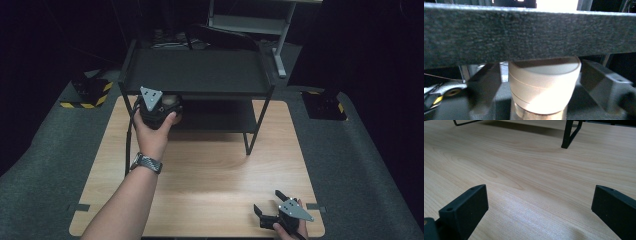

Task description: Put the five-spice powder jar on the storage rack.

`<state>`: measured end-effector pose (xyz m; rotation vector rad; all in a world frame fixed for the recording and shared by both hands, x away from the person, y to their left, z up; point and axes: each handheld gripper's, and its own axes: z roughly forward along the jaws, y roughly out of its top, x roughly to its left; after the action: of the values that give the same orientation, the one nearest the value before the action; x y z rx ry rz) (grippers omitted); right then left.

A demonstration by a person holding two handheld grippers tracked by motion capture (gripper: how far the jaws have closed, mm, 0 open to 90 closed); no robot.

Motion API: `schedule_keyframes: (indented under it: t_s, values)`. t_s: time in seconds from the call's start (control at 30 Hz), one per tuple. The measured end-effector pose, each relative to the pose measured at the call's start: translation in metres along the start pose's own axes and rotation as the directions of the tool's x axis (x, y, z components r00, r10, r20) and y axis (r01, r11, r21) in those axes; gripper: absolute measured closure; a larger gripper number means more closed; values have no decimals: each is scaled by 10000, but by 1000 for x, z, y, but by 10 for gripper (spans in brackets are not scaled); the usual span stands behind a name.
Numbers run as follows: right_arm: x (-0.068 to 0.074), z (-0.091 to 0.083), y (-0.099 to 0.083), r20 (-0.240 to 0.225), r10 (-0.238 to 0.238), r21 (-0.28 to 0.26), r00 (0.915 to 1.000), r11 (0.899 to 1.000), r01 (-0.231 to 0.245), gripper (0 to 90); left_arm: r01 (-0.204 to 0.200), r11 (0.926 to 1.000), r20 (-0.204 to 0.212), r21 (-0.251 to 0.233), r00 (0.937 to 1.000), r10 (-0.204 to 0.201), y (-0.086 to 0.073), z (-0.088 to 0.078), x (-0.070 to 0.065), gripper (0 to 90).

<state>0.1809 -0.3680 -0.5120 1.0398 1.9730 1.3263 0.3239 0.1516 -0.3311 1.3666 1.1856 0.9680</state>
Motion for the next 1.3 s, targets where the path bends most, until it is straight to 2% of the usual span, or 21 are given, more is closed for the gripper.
schedule_keyframes:
  t_s: [0.07, 0.17, 0.37, 0.6, 0.63, 0.67, 0.73, 0.8, 0.87, 1.03, 1.13, 1.3]
  values:
    - [0, 0, 0, 4, 10, 3, 10000, 10000, -10, 3, -31, 10000, -41, -30, 10000, 31, -1, -2, -1, 60]
    - [0, 0, 0, 2, -12, 10, 10000, 10000, 12, 3, 54, 10000, 205, -63, 9998, -53, -8, -9, 3, 6]
    - [0, 0, 0, 7, -16, 13, 10000, 10000, 16, 3, 43, 9997, 405, -240, 9992, -33, -20, -21, 9, 6]
    - [0, 0, 1, 16, -49, 41, 10000, 10000, 49, 3, -15, 9992, 748, -411, 9972, 46, -39, -44, 19, 6]
    - [0, 0, 1, 17, -45, 39, 10000, 10000, 45, 3, -52, 9985, 781, -550, 9969, 95, -46, -52, 21, 6]
    - [0, 0, 1, 17, -45, 39, 10000, 10000, 45, 3, -52, 9985, 781, -550, 9969, 95, -46, -52, 21, 6]
    - [0, 0, 1, 23, -35, 37, 10000, 10000, 35, 3, -42, 9975, 992, -704, 9950, 112, -56, -63, 26, 5]
    - [0, 0, 1, 23, -41, 39, 10000, 10000, 41, 3, -120, 9971, 1010, -746, 9947, 195, -61, -70, 29, 5]
    - [1, 0, 1, 29, -32, 39, 10000, 10000, 32, 3, -24, 9966, 1085, -826, 9940, 114, -68, -78, 33, 5]
    - [0, 0, 1, 21, -59, 42, 10000, 10000, 59, 3, -198, 9956, 1124, -911, 9932, 300, -81, -93, 41, 5]
    - [0, 0, 1, 12, -69, 64, 10000, 10000, 69, 3, -126, 9941, 1283, -1080, 9914, 265, -96, -106, 51, 5]
    - [1, 0, 1, 43, -73, 63, 10000, 10000, 72, 3, -138, 9915, 1288, -1296, 9912, 307, -114, -120, 58, 4]
